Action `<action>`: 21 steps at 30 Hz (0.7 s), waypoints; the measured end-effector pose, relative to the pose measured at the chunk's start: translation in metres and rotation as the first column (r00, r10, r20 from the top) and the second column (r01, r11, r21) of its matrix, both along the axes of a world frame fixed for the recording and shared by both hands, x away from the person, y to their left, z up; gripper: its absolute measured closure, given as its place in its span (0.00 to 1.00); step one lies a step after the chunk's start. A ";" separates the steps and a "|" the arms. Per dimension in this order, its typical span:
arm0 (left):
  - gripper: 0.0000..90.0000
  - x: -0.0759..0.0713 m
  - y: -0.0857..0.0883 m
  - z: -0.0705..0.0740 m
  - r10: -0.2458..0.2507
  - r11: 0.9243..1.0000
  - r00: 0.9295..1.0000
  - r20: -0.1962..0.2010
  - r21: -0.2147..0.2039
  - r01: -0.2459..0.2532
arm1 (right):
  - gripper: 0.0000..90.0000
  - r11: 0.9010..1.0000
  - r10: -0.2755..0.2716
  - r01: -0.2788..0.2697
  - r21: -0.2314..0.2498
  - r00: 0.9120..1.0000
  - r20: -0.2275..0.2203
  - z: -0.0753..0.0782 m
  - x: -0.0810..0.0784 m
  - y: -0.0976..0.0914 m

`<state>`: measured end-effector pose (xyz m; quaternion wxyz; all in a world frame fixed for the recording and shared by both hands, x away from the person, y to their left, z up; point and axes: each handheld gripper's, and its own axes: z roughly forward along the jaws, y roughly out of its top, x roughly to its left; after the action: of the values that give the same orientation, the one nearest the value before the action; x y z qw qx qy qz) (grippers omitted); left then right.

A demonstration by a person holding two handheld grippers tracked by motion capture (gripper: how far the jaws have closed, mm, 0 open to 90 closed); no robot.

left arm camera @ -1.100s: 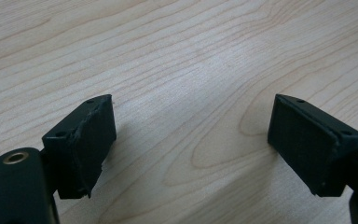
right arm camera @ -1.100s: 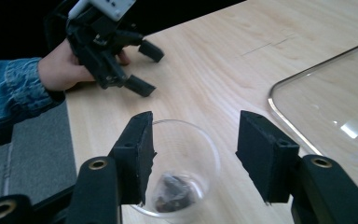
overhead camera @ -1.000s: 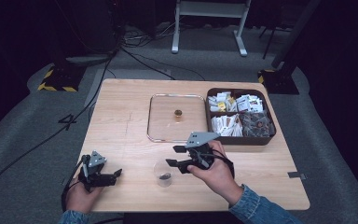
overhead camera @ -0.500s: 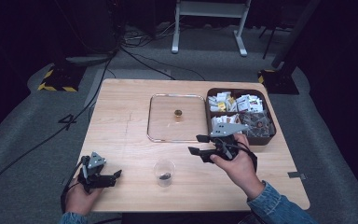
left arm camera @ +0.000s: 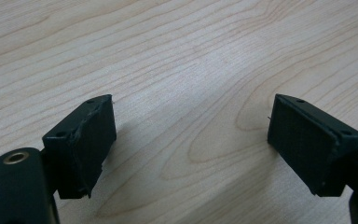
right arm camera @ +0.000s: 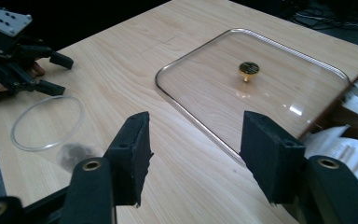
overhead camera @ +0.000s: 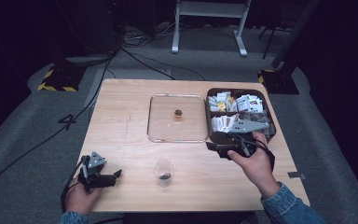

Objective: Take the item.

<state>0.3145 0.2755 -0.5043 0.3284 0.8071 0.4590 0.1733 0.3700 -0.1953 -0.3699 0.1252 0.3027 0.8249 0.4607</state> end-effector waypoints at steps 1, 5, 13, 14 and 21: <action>0.17 0.000 0.000 0.000 0.002 1.000 1.000 0.003 -0.001 -0.002 | 0.47 1.000 -0.008 0.008 0.000 1.000 0.001 0.000 0.000 -0.004; 0.17 0.001 0.000 0.000 0.004 1.000 1.000 0.003 -0.003 -0.004 | 0.44 0.999 -0.036 0.036 -0.003 0.999 0.001 -0.002 0.000 -0.018; 0.17 0.001 -0.001 0.000 0.005 1.000 1.000 0.001 -0.007 -0.005 | 0.32 0.997 -0.074 0.074 -0.012 0.997 0.006 -0.010 -0.001 -0.050; 0.17 0.002 -0.001 -0.001 0.004 1.000 1.000 0.001 -0.008 -0.004 | 0.30 0.997 -0.074 0.074 -0.012 0.997 0.005 -0.012 -0.001 -0.053; 0.17 0.002 -0.001 -0.001 0.004 1.000 1.000 0.003 -0.007 -0.004 | 0.25 0.996 -0.090 0.090 -0.019 0.996 0.010 -0.028 -0.007 -0.074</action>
<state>0.3164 0.2747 -0.5048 0.3314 0.8049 0.4606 0.1735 0.3634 -0.2690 -0.3979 0.1527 0.3360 0.8143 0.4480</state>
